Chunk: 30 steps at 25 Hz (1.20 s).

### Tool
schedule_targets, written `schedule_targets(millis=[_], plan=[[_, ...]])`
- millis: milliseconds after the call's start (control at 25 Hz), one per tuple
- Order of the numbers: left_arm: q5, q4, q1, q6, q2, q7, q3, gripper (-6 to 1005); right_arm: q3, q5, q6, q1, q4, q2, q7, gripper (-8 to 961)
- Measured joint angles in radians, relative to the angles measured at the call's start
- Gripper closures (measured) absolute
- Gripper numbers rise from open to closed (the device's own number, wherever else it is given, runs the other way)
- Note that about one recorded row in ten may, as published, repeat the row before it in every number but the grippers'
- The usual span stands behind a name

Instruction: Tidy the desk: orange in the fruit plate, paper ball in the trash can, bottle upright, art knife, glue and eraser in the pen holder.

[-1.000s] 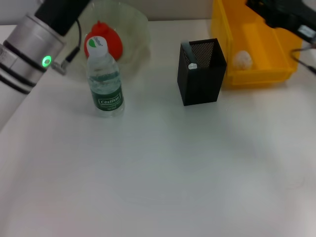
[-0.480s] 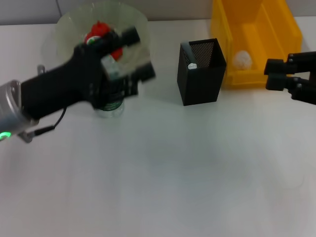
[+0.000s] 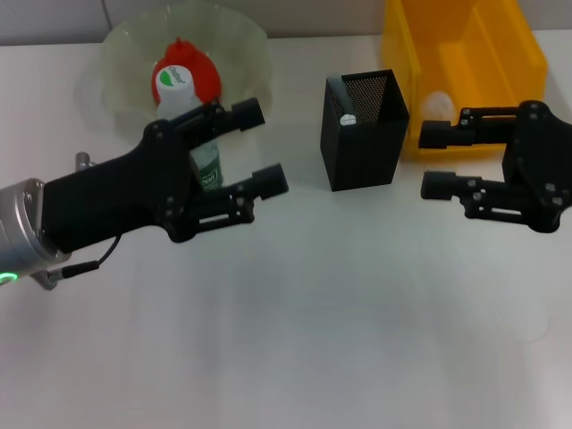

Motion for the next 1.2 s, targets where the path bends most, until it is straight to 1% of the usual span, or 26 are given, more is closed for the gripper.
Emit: schedule_targets(millis=[160,320,400,560,600,760,880,1080,1200], plan=[[0.014,0.0,0.0,0.001,0.001,-0.004,-0.001,166,0.0,0.001,0.002,-0.011,0.001,0.003,-0.027,404],[0.044,0.001,-0.006,0.008,-0.001,-0.004,0.001,166,-0.003,0.004,0.004,-0.009,0.028,0.004,-0.06,311],[0.065,0.006,-0.01,0.024,0.003,-0.012,-0.007,166,-0.007,0.007,0.005,-0.007,0.051,0.005,-0.082,265],[0.066,0.025,-0.007,0.034,0.009,-0.025,-0.012,166,-0.008,0.017,0.004,-0.01,0.071,0.007,-0.135,243],[0.068,0.035,-0.003,0.036,0.014,-0.03,-0.023,166,-0.009,0.031,0.002,-0.014,0.079,0.009,-0.16,238],[0.069,0.038,-0.003,0.038,0.018,-0.048,-0.052,166,-0.007,0.079,0.004,-0.021,0.113,0.009,-0.175,238],[0.07,0.038,-0.003,0.036,0.019,-0.055,-0.07,166,0.022,0.092,0.008,-0.024,0.155,0.005,-0.248,238],[0.07,0.033,-0.018,0.018,0.014,-0.045,-0.084,166,0.068,0.094,0.016,-0.023,0.191,0.005,-0.304,238],[0.071,0.031,-0.023,-0.007,0.002,-0.029,-0.086,166,0.079,0.095,0.014,-0.012,0.205,0.006,-0.314,238]])
